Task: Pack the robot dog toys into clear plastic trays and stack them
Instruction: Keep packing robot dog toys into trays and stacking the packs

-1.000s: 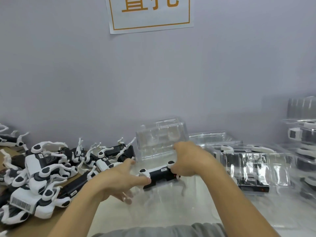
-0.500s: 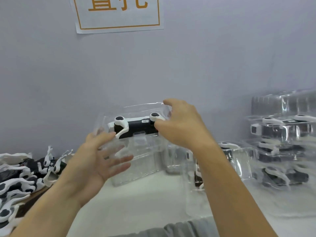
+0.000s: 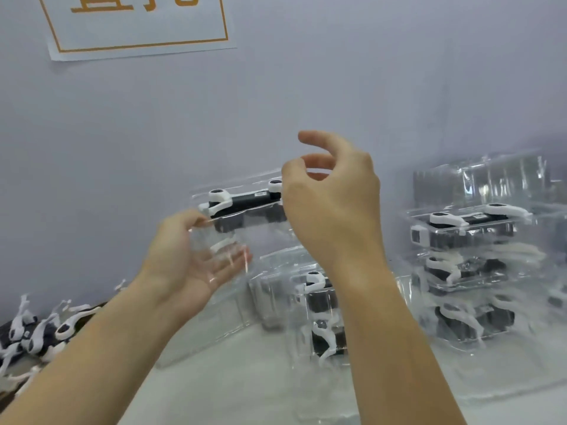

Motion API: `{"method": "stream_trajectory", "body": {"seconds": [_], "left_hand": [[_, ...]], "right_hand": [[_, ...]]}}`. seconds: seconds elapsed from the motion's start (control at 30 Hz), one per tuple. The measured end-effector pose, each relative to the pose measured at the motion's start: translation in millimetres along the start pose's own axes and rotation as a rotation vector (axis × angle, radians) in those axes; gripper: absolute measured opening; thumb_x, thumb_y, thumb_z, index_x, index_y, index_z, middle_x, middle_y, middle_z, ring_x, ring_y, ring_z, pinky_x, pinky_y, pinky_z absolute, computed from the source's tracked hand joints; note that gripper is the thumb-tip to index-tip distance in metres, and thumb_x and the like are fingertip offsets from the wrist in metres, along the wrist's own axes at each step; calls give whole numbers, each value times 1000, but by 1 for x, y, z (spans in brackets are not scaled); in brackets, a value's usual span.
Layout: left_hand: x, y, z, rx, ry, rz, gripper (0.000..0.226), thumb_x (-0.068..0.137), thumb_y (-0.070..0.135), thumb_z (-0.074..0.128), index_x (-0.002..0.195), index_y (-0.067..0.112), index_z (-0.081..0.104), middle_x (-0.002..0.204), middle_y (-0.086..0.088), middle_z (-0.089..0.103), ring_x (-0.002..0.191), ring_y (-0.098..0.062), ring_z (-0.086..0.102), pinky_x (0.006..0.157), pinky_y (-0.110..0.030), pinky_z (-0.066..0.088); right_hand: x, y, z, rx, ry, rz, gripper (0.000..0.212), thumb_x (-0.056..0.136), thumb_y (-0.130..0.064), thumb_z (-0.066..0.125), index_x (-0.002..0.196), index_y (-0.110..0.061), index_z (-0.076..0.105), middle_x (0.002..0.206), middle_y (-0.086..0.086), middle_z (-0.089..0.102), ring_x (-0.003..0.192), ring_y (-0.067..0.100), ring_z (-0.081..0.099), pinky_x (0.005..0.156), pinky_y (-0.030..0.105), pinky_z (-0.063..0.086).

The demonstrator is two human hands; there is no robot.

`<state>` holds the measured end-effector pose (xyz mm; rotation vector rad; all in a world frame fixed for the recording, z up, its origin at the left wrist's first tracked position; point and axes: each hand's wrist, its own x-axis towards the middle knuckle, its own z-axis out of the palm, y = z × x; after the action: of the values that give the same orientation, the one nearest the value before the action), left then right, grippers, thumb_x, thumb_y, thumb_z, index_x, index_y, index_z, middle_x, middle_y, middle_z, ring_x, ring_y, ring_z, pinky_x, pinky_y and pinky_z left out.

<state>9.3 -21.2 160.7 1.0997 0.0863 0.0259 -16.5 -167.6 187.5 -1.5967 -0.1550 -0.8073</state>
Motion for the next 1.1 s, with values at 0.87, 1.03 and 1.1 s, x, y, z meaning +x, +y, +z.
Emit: {"method": "stream_trajectory", "body": {"seconds": [0.87,1.03,1.1], "left_hand": [[19,-71,63,751,-29,39,49,95,56,46,131,22,44,112,-4,57,87,-19,64,92,-46,55],[6,-65,51,1149,52,194,53,87,66,24,82,19,48,92,0,53,103,-27,49,84,-41,42],[8,-69,44,1209,56,186,58,74,71,20,79,20,47,101,-4,54,114,-31,41,102,-48,37]], "right_hand": [[23,27,-39,-223,41,56,25,86,-21,55,105,-30,69,91,-15,68,76,-2,63,70,17,52],[23,48,-49,-709,-288,292,42,93,-24,54,135,-27,56,134,0,55,125,23,49,106,39,41],[22,49,-50,-763,-360,317,47,91,-20,55,138,-28,53,140,1,50,131,25,43,109,43,39]]}}
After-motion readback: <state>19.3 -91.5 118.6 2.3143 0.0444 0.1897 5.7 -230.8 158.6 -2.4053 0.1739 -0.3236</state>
